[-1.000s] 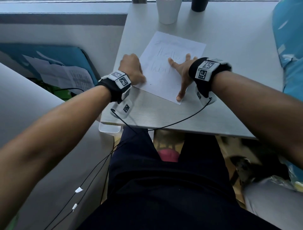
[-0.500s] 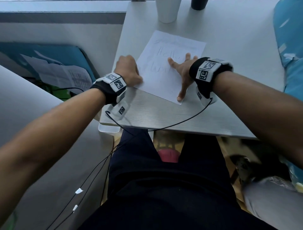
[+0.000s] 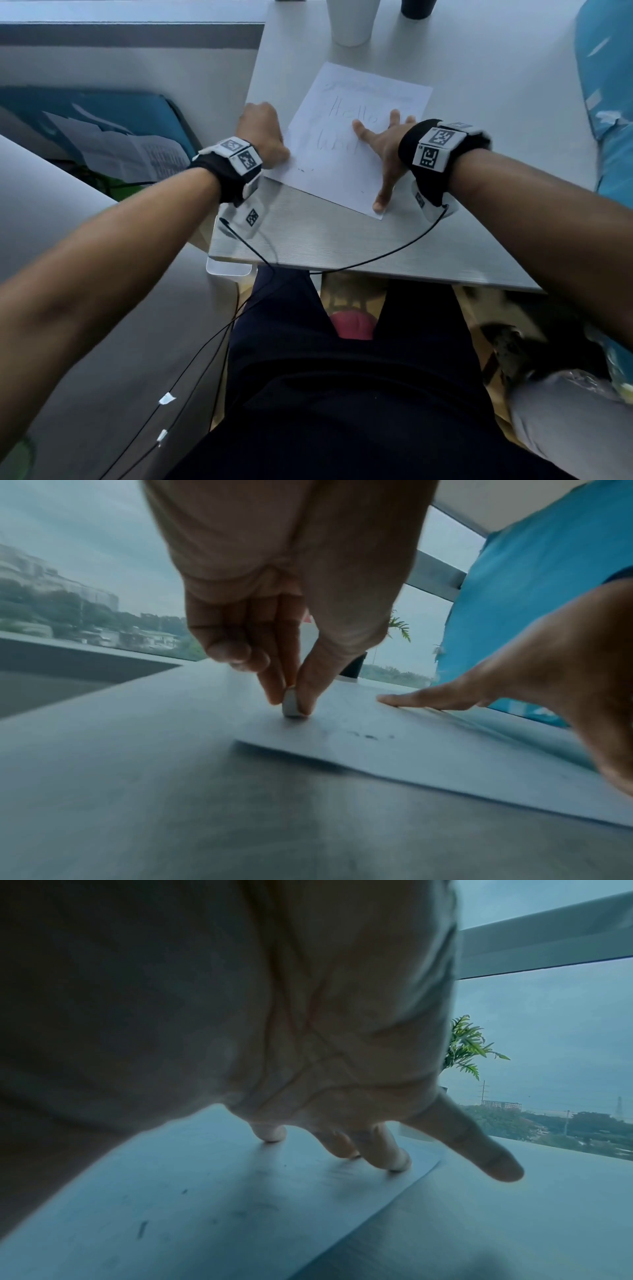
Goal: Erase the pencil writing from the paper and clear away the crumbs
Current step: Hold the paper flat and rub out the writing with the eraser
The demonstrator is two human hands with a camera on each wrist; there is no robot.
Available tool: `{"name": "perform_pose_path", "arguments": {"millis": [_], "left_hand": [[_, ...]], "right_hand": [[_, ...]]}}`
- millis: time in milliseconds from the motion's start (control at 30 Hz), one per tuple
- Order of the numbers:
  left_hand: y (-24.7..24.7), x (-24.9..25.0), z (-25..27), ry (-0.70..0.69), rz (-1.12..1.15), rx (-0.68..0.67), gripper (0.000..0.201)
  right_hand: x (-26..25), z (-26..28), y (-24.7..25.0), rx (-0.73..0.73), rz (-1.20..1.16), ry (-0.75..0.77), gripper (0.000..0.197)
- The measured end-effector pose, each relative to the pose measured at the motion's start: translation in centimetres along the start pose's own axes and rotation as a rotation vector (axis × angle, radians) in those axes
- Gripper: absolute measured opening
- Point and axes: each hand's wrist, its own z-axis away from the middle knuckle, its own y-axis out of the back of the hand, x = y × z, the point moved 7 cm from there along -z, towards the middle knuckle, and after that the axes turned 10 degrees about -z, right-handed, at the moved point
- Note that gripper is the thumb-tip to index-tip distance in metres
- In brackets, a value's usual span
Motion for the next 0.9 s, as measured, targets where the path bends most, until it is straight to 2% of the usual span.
{"name": "perform_pose_path", "arguments": {"millis": [67,167,233,400,533,700,800,900], "left_hand": [[0.9,2.2,0.7,-0.072,0.100,0.027,0.019],[0.0,8.3,3.0,-0.242,0.228,-0.053,0.010],[-1.2,9.8,3.6,-0.276,0.218,-0.085,0.009],[-0.7,4.2,1.5,-0.168,0.052,-0.029,0.014],[0.4,0.8,0.0,-0.082,0.058,-0.002,0.016],[-0.1,0.4,0.6,-0.105,0.169,-0.028,0.014],[-0.3,1.0,1.3,-0.106,0.167,0.005,0.012],[-0.3,1.5,1.5,-0.105,0.184,0.006,0.016]], "right_hand": [[-0.1,-0.1,0.1,0.001,0.003,-0.001,0.178],[0.0,-0.1,0.0,-0.001,0.009,0.000,0.181],[-0.1,-0.2,-0.1,0.003,0.007,0.012,0.182],[0.2,-0.3,-0.1,0.021,0.001,0.007,0.173],[0.0,-0.1,0.0,0.023,0.014,0.008,0.173],[1.0,0.6,0.0,0.010,-0.007,0.029,0.173],[1.7,1.4,0.8,-0.001,-0.001,0.025,0.165],[1.8,2.3,2.9,0.076,-0.050,0.039,0.154]]}}
